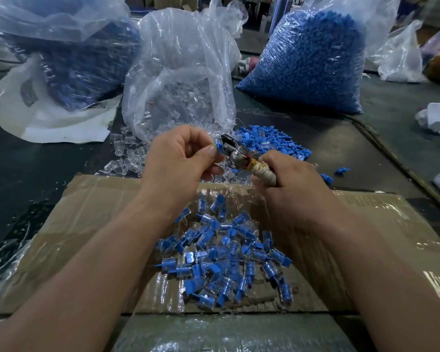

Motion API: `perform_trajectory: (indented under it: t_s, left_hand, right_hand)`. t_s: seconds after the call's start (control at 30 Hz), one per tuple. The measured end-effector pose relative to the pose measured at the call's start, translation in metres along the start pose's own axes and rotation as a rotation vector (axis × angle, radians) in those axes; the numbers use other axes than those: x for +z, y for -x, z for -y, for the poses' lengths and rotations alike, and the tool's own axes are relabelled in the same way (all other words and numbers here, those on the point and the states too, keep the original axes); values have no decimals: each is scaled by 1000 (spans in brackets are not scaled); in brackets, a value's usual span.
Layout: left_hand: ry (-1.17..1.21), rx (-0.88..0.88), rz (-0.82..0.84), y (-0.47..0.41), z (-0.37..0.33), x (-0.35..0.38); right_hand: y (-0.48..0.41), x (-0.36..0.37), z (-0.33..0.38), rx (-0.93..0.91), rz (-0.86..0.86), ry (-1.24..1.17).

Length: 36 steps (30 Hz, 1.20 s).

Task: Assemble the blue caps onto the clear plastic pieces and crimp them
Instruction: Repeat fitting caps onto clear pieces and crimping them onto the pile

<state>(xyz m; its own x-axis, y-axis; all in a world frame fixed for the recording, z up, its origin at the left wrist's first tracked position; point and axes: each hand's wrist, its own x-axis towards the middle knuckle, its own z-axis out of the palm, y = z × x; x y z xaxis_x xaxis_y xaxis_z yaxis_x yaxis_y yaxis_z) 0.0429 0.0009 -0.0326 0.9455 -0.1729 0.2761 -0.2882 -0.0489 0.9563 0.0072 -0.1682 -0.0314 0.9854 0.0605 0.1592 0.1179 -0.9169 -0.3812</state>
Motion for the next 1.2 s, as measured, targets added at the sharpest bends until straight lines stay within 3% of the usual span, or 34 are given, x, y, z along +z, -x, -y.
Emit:
perform_trajectory:
  t_s: [0.43, 1.0, 1.2]
  left_hand:
    - [-59, 17, 60, 0, 4, 0]
    - [-124, 29, -39, 1, 1, 1]
    - [41, -71, -128, -3, 1, -6]
  right_hand:
    - [0, -2, -4, -19, 39, 32]
    - [-3, 4, 0, -25, -55, 80]
    - [-1, -3, -12, -23, 80, 88]
